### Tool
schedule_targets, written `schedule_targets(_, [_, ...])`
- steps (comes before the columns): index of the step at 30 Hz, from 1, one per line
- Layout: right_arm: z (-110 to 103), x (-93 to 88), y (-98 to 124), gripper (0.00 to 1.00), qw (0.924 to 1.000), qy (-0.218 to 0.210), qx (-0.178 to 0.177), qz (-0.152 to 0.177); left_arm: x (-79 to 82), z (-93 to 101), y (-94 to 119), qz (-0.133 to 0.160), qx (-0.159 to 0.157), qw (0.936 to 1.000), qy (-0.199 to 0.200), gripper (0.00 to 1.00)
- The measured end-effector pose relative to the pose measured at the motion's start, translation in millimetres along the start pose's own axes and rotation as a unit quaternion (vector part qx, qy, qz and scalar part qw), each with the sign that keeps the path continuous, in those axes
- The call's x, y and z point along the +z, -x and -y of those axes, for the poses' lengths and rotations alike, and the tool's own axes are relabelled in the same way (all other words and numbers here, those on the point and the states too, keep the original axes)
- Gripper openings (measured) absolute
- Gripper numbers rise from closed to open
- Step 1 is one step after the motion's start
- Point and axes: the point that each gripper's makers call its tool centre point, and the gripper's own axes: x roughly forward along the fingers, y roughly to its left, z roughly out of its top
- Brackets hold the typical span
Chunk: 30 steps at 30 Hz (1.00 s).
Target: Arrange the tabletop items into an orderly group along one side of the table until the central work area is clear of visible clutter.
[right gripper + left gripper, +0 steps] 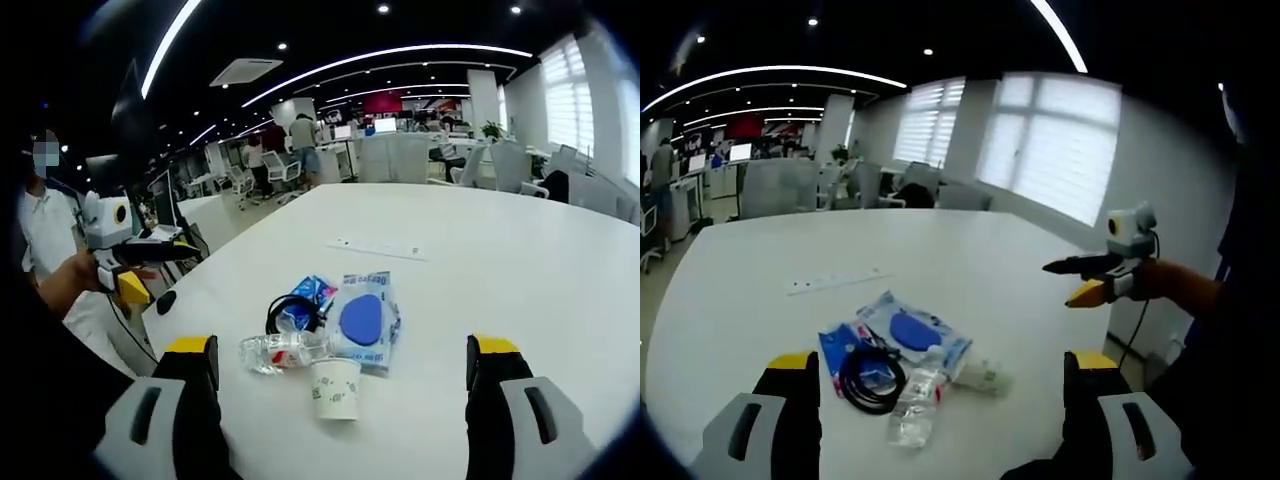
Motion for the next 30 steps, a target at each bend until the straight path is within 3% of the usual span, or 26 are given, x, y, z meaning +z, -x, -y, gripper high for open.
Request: schedule_targets(30, [-3.8,-0.9,4.0,1.0,1.0,0.004,-0.002,0.002,3.9,2.5,-2.9,0.012,-0.012,0.9998,-0.011,1.0])
